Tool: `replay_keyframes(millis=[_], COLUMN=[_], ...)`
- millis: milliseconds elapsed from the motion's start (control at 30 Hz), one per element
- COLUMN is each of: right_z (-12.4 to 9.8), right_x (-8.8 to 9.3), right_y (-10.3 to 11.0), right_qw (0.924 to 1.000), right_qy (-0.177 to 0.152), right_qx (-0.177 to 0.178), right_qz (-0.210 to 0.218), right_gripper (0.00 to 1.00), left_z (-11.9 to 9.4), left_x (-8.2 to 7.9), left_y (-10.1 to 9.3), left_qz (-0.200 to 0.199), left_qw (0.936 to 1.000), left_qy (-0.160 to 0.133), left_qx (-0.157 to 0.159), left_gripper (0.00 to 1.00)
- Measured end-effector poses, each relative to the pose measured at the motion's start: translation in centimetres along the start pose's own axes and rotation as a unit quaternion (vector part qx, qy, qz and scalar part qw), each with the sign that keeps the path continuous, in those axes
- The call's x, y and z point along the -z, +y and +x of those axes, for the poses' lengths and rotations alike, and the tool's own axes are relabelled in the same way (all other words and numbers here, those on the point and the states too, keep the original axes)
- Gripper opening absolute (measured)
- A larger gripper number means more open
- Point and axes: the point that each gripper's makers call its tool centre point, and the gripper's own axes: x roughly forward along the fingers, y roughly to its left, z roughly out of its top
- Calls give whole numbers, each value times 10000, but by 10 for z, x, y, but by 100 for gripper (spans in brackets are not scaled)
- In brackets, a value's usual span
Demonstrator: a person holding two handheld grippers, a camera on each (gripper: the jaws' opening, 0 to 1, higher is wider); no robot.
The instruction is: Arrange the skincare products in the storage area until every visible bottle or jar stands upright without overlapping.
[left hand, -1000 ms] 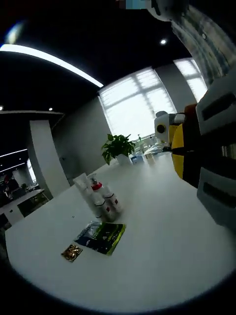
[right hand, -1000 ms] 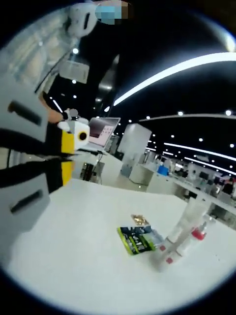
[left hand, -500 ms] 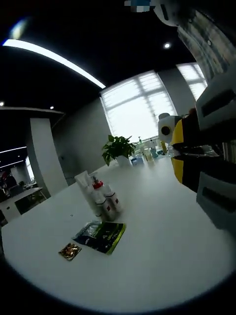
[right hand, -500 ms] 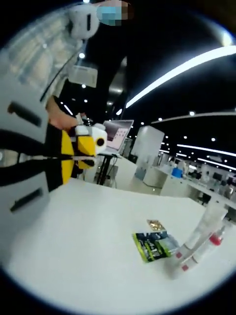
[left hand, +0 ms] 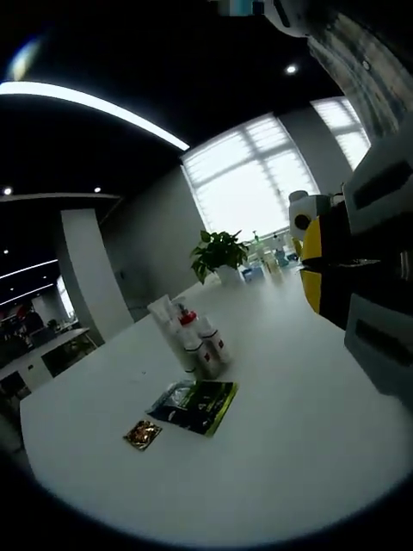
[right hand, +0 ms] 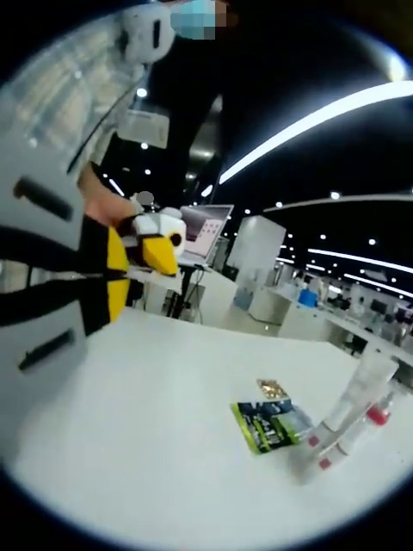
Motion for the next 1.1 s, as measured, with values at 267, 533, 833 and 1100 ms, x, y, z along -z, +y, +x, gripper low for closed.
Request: replay_keyframes(millis=[267, 533, 833, 1100], right_z=[-5, -4, 0, 2], right_x=[-4, -6, -12, -12], right_y=[1, -6, -16, -12], right_qw=[9997, 9992, 9960, 9976], right_qy=[-170, -331, -407, -325], right_qx=[-55, 187, 627, 474], right_qz=[146, -83, -494, -398], right_gripper=[0, 5, 10, 2], left_z=[-3, -4, -1, -2], left_x=[18, 18, 28, 27], left_y=[-2, 4, 6, 9], left_qz=[353, 540, 601, 474], left_qw=[9984, 9973, 9962, 9968], left_qy=[445, 483, 587, 598], left_qx=[13, -128, -210, -254], left_gripper=[2, 0, 0, 0])
